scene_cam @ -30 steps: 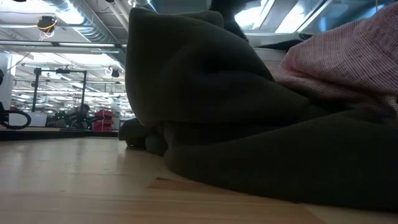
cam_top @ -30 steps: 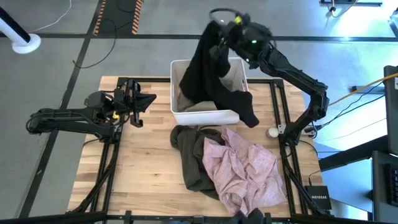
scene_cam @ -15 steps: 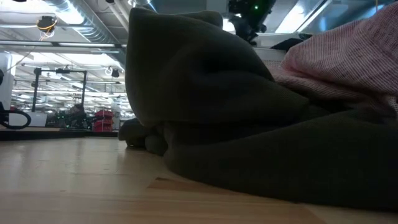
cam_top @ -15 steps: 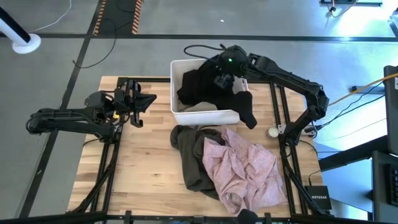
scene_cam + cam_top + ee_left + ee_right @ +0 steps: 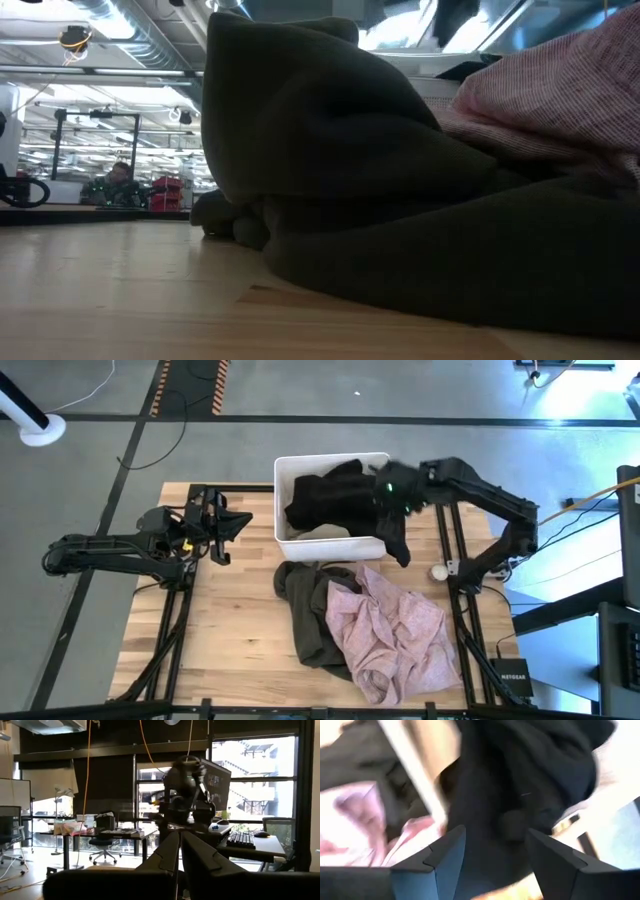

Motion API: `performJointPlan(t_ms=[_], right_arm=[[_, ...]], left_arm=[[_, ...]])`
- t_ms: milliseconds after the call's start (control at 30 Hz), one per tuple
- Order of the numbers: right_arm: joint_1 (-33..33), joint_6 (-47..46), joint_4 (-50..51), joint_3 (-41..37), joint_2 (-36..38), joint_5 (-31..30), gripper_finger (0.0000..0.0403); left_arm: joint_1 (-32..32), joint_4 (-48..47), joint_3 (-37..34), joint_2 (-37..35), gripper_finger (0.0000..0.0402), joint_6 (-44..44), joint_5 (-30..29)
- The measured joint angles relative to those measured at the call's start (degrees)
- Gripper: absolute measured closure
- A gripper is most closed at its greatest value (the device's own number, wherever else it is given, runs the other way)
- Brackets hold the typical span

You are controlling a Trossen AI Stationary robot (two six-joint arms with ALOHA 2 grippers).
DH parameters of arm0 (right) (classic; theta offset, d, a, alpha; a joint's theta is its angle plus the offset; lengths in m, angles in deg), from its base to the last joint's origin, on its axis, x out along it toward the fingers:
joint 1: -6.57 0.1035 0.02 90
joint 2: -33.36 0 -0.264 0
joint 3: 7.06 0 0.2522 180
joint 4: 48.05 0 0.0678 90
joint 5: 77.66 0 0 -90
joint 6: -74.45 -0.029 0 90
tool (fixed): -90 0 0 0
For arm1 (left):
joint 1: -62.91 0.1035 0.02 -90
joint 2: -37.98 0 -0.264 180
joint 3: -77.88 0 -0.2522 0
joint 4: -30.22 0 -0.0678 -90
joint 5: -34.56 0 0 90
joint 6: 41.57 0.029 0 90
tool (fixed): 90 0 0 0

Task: Sort clothes
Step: Put the black shirt into the white laundry bin

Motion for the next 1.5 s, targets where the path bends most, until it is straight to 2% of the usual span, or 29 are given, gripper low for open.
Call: performJointPlan(t_ms=[200,400,633,800,867,933,1067,1100,1200,1333,1500], right_arm=[[13.0,-10.6,2.4,-1.6,0.2,-9.0,0.0179],[22.0,-19.7,2.6,-12.5,0.7,-15.7,0.0178],[26.8,-30.0,2.7,-27.3,1.7,-25.8,0.0178],[27.8,-33.0,2.5,-33.7,1.7,-32.0,0.0182],[27.7,-33.1,2.6,-34.8,1.7,-33.0,0.0201],[27.7,-33.0,2.7,-35.0,1.7,-33.6,0.0244],[27.7,-29.9,2.7,-33.6,1.7,-34.5,0.0372],[27.7,-28.6,2.7,-32.9,1.7,-34.6,0.0384],[27.7,-26.9,2.7,-28.8,1.7,-35.5,0.0379],[27.6,-22.6,2.7,-21.2,1.7,-36.3,0.0394],[26.5,-16.4,1.3,-11.3,1.7,-42.6,0.0389]], left_arm=[[0.0,-0.2,0.0,0.0,0.0386,-0.5,0.0],[0.0,-0.3,0.0,0.0,0.0386,-0.6,0.0],[0.0,-0.3,0.0,0.0,0.0386,-0.5,0.0],[0.0,0.0,0.0,0.0,0.0386,0.0,0.0],[0.0,0.0,0.0,0.0,0.0386,0.0,0.0],[0.0,0.0,0.0,0.0,0.0386,0.0,0.0],[0.0,0.0,0.0,0.0,0.0386,0.0,0.0],[0.0,0.0,0.0,0.0,0.0386,-0.1,0.0],[0.0,0.0,0.0,0.0,0.0386,0.0,0.0],[0.0,0.0,0.0,0.0,0.0386,0.0,0.0],[0.0,0.2,0.0,0.0,0.0386,-0.2,0.0]])
